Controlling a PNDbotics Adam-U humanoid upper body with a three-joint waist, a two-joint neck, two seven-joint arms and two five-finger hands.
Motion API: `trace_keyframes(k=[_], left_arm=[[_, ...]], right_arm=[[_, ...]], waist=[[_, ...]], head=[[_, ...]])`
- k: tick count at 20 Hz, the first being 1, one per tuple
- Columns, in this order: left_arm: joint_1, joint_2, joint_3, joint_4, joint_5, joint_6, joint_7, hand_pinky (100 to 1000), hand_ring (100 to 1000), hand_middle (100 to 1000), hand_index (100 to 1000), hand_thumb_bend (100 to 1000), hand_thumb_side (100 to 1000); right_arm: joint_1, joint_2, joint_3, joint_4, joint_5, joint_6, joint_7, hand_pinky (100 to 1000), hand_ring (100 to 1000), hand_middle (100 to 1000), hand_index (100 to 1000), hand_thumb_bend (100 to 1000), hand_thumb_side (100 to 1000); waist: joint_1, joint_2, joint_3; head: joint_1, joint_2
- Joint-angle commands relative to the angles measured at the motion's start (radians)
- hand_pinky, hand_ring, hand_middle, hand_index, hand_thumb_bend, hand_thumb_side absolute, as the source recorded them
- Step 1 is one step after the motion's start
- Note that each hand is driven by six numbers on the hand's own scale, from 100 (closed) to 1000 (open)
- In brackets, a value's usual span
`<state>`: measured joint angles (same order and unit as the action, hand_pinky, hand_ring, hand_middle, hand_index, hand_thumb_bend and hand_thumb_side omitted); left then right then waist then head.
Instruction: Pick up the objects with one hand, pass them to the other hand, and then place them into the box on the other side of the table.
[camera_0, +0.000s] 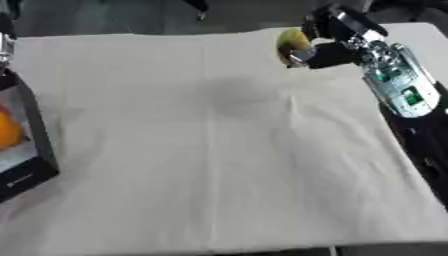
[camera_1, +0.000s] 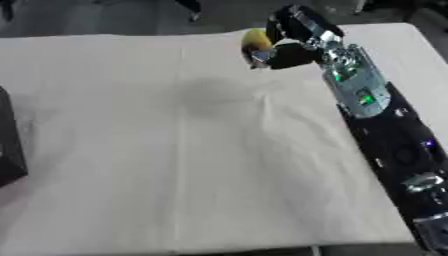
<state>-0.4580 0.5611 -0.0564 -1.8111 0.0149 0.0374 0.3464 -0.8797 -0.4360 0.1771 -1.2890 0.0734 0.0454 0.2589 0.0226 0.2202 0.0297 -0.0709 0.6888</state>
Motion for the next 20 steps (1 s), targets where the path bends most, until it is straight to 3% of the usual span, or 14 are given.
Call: trace_keyframes(k=[1, 12, 20], left_arm=[[-0.024, 0.041, 0.017, -0.025, -0.054, -0.051, -0.052, 855, 795, 751, 834, 370, 115], [-0.053, 0.036, 0.021, 0.013, -0.237, -0.226, -0.175, 878, 812, 761, 832, 667, 100], [-0.088, 0.033, -0.002, 0.009, -0.383, -0.302, -0.206, 884, 816, 763, 838, 796, 100]], right_arm=[[-0.023, -0.009, 0.003, -0.033, -0.044, 0.026, 0.018, 669, 486, 462, 510, 351, 100], [-0.037, 0.023, 0.033, -0.091, -0.138, 0.087, 0.06, 662, 480, 457, 502, 341, 100], [-0.061, 0.056, 0.055, -0.11, -0.182, 0.126, 0.083, 658, 477, 453, 497, 335, 100]], waist=[[0.005, -0.037, 0.0], [0.003, -0.04, 0.003], [0.003, -0.041, 0.003]], head=[[0.008, 0.001], [0.011, 0.0], [0.013, 0.002]])
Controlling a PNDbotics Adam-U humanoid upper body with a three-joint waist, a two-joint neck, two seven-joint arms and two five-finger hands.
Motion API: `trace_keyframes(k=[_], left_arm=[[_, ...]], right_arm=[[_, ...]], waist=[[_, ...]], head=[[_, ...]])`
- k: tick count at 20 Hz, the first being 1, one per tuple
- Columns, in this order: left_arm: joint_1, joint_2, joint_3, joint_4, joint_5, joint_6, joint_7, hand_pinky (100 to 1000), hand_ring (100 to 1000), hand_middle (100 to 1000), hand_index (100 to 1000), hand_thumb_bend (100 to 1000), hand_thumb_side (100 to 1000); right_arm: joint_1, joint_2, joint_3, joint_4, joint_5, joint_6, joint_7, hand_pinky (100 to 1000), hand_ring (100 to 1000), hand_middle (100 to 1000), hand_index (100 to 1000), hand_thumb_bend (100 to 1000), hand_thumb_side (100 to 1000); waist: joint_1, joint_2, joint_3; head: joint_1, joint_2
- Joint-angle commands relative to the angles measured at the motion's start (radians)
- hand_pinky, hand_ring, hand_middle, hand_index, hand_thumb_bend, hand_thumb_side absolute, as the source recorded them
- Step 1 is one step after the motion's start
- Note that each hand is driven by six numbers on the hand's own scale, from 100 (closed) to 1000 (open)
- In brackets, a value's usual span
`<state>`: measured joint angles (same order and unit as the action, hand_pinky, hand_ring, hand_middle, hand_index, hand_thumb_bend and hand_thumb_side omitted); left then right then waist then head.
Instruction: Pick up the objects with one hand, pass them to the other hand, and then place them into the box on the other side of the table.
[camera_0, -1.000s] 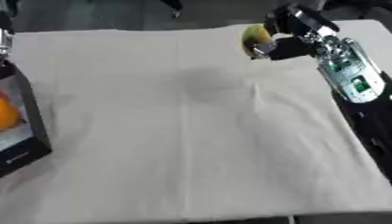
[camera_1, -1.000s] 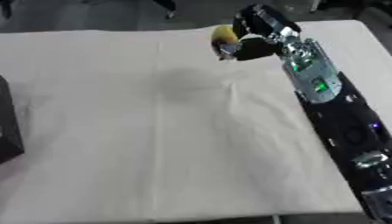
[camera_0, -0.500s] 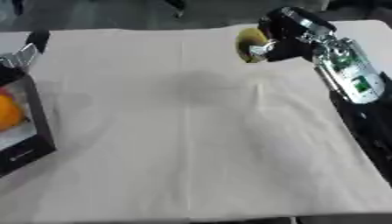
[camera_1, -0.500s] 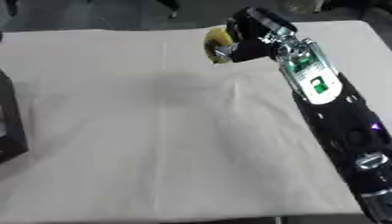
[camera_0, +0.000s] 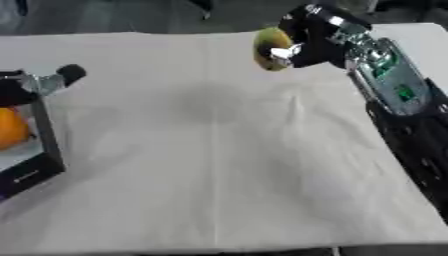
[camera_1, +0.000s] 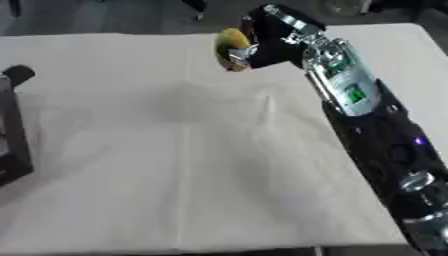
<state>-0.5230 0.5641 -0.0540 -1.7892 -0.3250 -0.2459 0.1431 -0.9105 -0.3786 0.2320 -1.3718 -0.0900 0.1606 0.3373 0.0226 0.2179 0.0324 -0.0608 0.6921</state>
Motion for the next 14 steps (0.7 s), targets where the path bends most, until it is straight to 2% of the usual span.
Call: trace_keyframes(k=[1, 11, 12, 13, 14], left_arm=[[-0.028, 0.028, -0.011, -0.013, -0.061, -0.025, -0.002, 884, 817, 763, 837, 801, 100], [-0.079, 0.005, -0.075, -0.004, -0.253, -0.053, 0.071, 864, 793, 745, 818, 822, 100], [-0.08, 0.004, -0.08, -0.005, -0.271, -0.055, 0.083, 863, 791, 746, 821, 822, 100], [-0.08, 0.003, -0.085, -0.006, -0.288, -0.057, 0.096, 863, 790, 746, 824, 822, 100], [-0.079, 0.003, -0.09, -0.006, -0.306, -0.058, 0.109, 863, 789, 746, 826, 823, 100]], right_arm=[[-0.034, 0.003, 0.002, -0.027, -0.024, 0.016, 0.007, 658, 477, 452, 496, 335, 100], [-0.06, 0.048, 0.018, -0.054, -0.072, 0.062, 0.018, 654, 473, 448, 492, 328, 100], [-0.059, 0.054, 0.018, -0.064, -0.073, 0.061, 0.013, 654, 473, 449, 492, 380, 100], [-0.057, 0.059, 0.017, -0.077, -0.072, 0.057, 0.007, 655, 472, 449, 492, 328, 100], [-0.053, 0.065, 0.017, -0.092, -0.066, 0.05, -0.002, 655, 472, 449, 492, 329, 100]], waist=[[0.003, -0.039, 0.0], [0.001, -0.045, -0.007], [0.001, -0.044, -0.008], [0.001, -0.044, -0.009], [0.001, -0.043, -0.009]], head=[[0.003, -0.002], [0.016, -0.01], [0.016, -0.01], [0.015, -0.011], [0.015, -0.012]])
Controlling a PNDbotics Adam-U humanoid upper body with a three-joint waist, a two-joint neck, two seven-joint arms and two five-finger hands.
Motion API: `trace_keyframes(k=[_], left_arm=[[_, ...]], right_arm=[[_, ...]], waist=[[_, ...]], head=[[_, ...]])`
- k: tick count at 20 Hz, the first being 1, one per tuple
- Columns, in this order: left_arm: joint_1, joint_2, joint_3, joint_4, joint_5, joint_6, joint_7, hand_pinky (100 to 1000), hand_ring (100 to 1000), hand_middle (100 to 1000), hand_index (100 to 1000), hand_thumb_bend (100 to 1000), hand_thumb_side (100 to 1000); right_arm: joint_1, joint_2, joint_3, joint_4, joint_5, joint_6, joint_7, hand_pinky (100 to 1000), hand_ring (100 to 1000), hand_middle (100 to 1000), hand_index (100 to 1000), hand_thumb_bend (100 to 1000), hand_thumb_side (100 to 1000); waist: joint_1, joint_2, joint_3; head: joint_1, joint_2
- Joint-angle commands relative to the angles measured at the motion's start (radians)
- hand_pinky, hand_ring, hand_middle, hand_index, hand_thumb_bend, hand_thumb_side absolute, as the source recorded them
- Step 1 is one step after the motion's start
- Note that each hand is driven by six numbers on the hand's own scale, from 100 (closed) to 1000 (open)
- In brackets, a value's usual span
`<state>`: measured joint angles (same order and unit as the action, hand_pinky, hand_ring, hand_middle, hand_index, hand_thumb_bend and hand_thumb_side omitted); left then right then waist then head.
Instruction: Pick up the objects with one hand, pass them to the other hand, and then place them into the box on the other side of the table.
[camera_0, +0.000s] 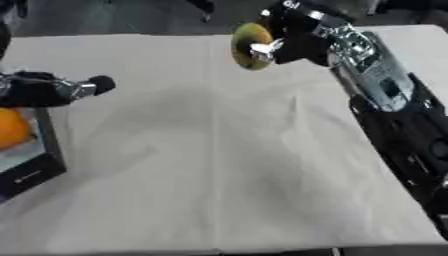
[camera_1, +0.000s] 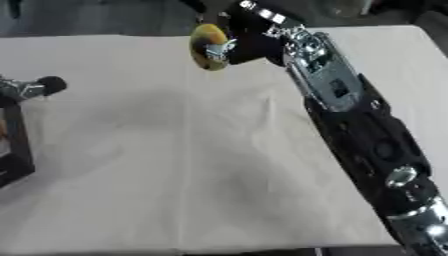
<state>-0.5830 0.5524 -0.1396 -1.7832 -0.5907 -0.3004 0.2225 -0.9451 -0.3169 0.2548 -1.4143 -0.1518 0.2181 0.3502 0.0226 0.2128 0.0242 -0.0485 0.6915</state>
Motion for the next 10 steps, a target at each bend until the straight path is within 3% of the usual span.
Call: trace_keyframes(k=[1, 10], left_arm=[[-0.017, 0.014, -0.01, -0.013, -0.058, -0.006, 0.042, 864, 787, 748, 830, 824, 100], [-0.008, 0.014, -0.041, -0.044, -0.202, -0.038, 0.178, 846, 763, 738, 830, 842, 100]], right_arm=[[-0.012, 0.01, -0.005, -0.066, 0.005, -0.014, -0.026, 655, 472, 449, 493, 330, 100], [0.039, 0.052, 0.026, -0.23, 0.09, -0.049, -0.132, 646, 462, 441, 484, 326, 100]], waist=[[0.002, -0.037, -0.002], [0.004, -0.028, -0.006]], head=[[0.002, -0.012], [-0.008, -0.019]])
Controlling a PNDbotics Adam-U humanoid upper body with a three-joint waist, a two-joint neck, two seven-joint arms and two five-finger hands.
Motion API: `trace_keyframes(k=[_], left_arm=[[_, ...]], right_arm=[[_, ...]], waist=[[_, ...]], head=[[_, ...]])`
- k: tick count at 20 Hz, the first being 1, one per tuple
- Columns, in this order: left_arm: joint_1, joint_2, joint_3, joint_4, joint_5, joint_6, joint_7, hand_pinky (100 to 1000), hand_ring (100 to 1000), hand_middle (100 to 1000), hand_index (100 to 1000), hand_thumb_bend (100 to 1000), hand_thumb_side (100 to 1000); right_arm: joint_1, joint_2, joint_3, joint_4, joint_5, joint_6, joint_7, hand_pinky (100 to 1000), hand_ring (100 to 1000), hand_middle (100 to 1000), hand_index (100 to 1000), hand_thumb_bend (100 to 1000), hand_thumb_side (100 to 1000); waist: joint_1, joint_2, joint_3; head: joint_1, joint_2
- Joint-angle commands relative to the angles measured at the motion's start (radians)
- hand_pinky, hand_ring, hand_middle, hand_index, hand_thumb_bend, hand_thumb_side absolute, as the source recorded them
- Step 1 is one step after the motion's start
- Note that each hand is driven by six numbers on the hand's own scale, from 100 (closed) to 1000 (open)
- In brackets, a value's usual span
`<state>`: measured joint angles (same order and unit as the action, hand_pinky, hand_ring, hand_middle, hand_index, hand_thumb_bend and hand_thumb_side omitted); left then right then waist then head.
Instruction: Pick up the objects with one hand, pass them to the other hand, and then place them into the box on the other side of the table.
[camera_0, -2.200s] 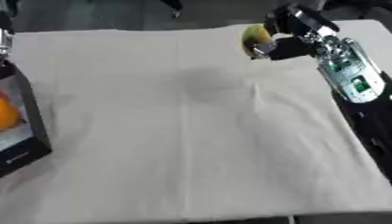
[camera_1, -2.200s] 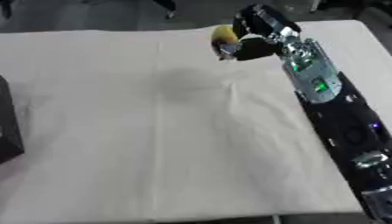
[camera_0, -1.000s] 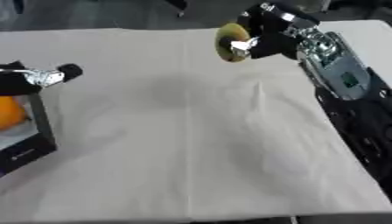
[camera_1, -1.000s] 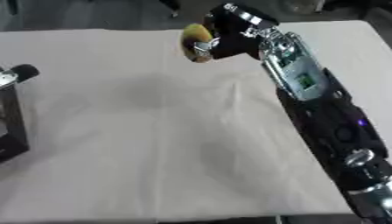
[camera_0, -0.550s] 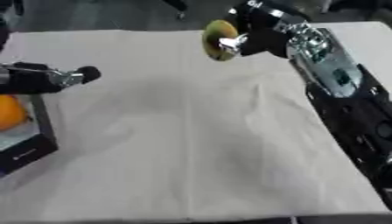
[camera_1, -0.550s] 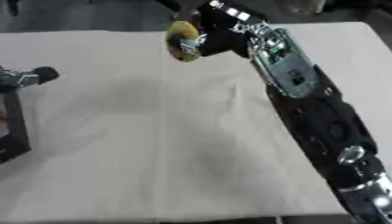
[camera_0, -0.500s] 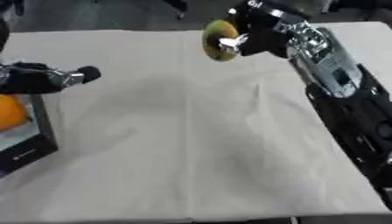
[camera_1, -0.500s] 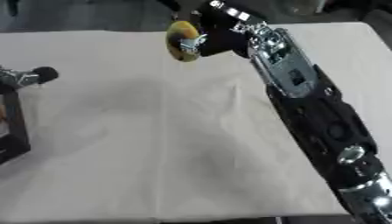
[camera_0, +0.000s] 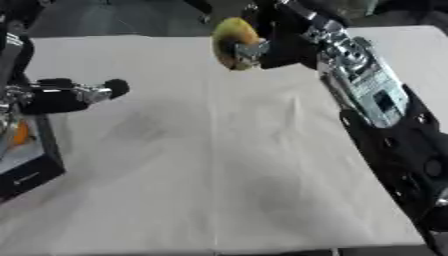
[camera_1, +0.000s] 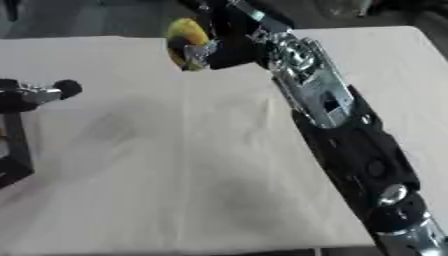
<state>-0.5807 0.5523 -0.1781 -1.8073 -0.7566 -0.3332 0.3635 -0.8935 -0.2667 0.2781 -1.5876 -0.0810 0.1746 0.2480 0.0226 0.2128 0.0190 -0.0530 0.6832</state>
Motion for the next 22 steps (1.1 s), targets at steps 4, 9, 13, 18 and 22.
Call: trace_keyframes(k=[4, 9, 13, 18, 22], left_arm=[[-0.005, 0.012, -0.021, -0.023, -0.106, -0.013, 0.107, 842, 762, 742, 831, 853, 100], [0.003, 0.013, -0.036, -0.033, -0.179, -0.02, 0.189, 836, 760, 745, 832, 865, 100], [0.008, 0.018, -0.042, -0.039, -0.226, -0.022, 0.241, 811, 741, 750, 826, 873, 100], [0.012, 0.023, -0.047, -0.05, -0.285, -0.016, 0.297, 719, 653, 758, 808, 876, 100], [0.015, 0.024, -0.055, -0.051, -0.346, -0.024, 0.313, 696, 624, 765, 816, 896, 100]], right_arm=[[-0.003, 0.013, 0.024, -0.1, 0.044, -0.002, -0.062, 643, 460, 439, 482, 327, 100], [0.009, 0.022, 0.047, -0.136, 0.055, 0.006, -0.064, 640, 459, 438, 481, 328, 100], [0.019, 0.028, 0.06, -0.152, 0.059, 0.014, -0.063, 637, 457, 437, 480, 327, 100], [0.029, 0.034, 0.077, -0.161, 0.061, 0.02, -0.053, 632, 455, 436, 479, 328, 100], [0.032, 0.04, 0.09, -0.155, 0.067, 0.022, -0.045, 630, 454, 435, 477, 328, 100]], waist=[[0.004, -0.026, -0.003], [0.006, -0.021, -0.005], [0.008, -0.015, -0.008], [0.01, -0.01, -0.01], [0.011, -0.005, -0.01]], head=[[-0.008, -0.014], [-0.012, -0.014], [-0.014, -0.011], [-0.014, -0.004], [-0.015, 0.0]])
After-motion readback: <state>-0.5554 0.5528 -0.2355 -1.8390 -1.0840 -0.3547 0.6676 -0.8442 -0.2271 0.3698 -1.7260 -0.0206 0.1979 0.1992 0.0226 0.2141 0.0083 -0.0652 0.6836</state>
